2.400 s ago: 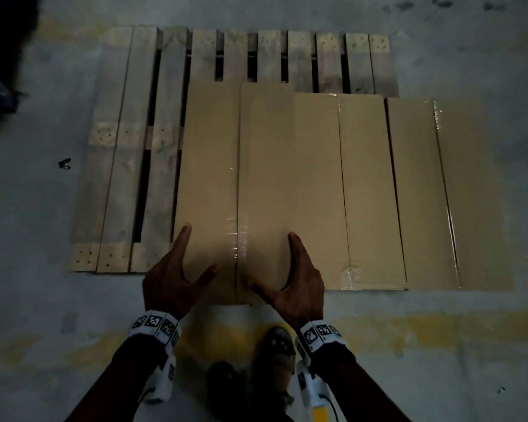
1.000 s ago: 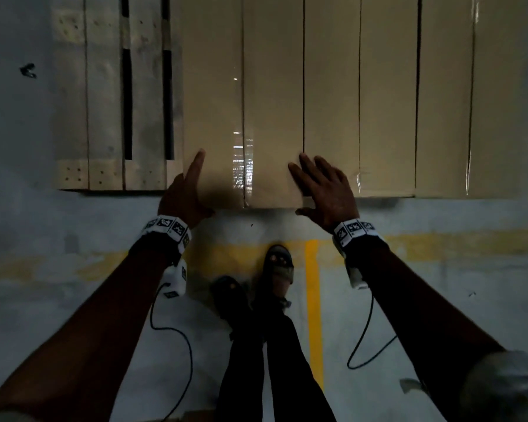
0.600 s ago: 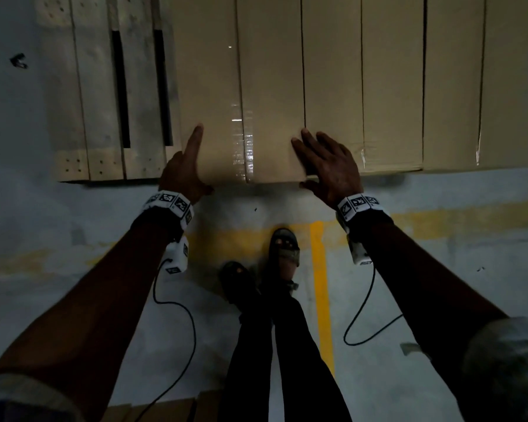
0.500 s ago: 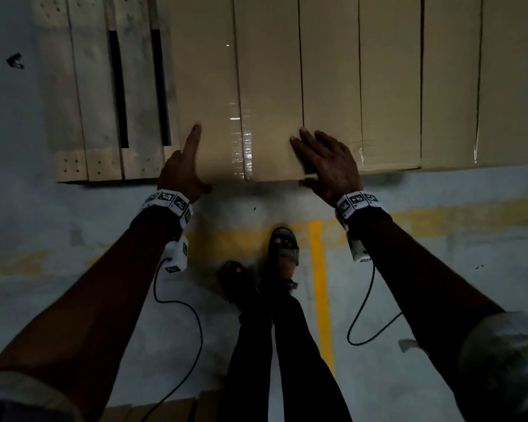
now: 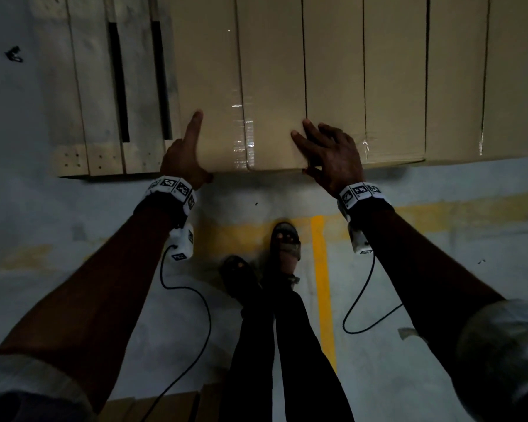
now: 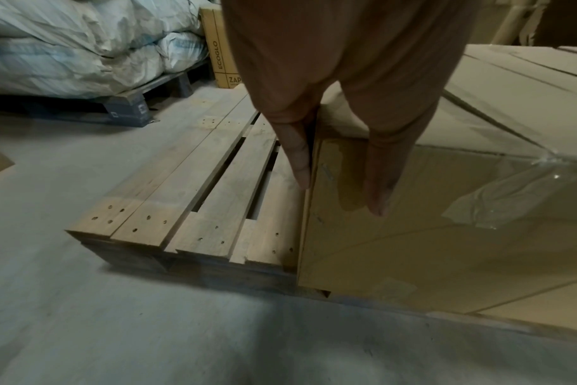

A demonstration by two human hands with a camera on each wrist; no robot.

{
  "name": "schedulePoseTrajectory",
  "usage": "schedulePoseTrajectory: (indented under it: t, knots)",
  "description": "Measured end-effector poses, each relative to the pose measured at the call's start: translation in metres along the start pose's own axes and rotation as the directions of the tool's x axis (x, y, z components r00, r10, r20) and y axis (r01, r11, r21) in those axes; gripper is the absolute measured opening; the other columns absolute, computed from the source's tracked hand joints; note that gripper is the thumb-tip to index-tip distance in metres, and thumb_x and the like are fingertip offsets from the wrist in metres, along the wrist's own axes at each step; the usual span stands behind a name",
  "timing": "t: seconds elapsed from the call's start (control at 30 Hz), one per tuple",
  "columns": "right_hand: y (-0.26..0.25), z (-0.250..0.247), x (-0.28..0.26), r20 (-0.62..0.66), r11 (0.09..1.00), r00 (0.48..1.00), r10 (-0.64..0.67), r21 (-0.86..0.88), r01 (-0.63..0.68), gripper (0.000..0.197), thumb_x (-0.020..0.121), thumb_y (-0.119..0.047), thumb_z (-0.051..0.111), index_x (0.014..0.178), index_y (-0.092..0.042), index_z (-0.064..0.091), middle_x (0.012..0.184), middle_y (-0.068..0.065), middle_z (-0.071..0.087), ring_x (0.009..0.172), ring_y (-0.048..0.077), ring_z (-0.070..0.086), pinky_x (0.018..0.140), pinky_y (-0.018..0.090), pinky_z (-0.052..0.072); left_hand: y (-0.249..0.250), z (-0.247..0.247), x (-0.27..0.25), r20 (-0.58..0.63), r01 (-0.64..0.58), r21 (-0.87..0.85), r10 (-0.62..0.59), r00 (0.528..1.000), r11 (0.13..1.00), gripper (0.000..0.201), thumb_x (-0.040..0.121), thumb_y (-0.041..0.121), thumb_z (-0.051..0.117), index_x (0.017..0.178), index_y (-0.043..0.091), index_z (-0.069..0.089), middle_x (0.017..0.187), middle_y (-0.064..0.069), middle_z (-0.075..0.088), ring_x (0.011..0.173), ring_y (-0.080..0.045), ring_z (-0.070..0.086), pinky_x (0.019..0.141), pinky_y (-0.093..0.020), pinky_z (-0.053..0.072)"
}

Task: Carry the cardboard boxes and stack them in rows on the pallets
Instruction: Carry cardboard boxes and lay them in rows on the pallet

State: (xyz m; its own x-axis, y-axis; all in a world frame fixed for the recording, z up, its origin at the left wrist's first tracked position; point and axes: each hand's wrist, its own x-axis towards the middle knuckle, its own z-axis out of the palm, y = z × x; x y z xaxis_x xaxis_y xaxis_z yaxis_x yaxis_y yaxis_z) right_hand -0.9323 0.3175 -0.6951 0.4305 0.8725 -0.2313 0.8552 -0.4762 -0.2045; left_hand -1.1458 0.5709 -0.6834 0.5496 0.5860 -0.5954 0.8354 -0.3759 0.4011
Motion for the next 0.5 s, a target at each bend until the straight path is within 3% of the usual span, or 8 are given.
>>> schedulePoseTrajectory:
  t: [0.33, 0.5]
  knots:
    - [0.0012, 0.0007, -0.0006, -0.012, 1.0, 1.0, 0.0, 0.014, 0.0, 0.093, 0.077, -0.025, 0.088, 0.157, -0.032, 0.039, 0.163, 0.001, 0.038, 0.143, 0.038, 0.041, 0.112, 0.053, 0.038, 0.001, -0.0005, 0.0003, -0.003, 0.007, 0.002, -0.007, 1.0, 1.0, 0.145, 0.065, 0.012, 0.095, 0.155, 0.058, -0.009, 0.14, -0.022, 0.053, 0.129, -0.045, 0.052, 0.109, -0.056, 0.044]
    - [-0.0019, 0.0023, -0.0017, -0.043, 0.999, 0.999, 0.008, 0.037, -0.007, 0.092, 0.077, -0.023, 0.088, 0.156, -0.031, 0.041, 0.162, 0.002, 0.04, 0.142, 0.038, 0.043, 0.112, 0.054, 0.039, 0.0035, -0.0014, -0.001, -0.013, 0.007, 0.009, -0.007, 1.0, 1.0, 0.141, 0.067, 0.012, 0.094, 0.158, 0.052, -0.007, 0.139, -0.022, 0.053, 0.128, -0.045, 0.052, 0.106, -0.054, 0.043]
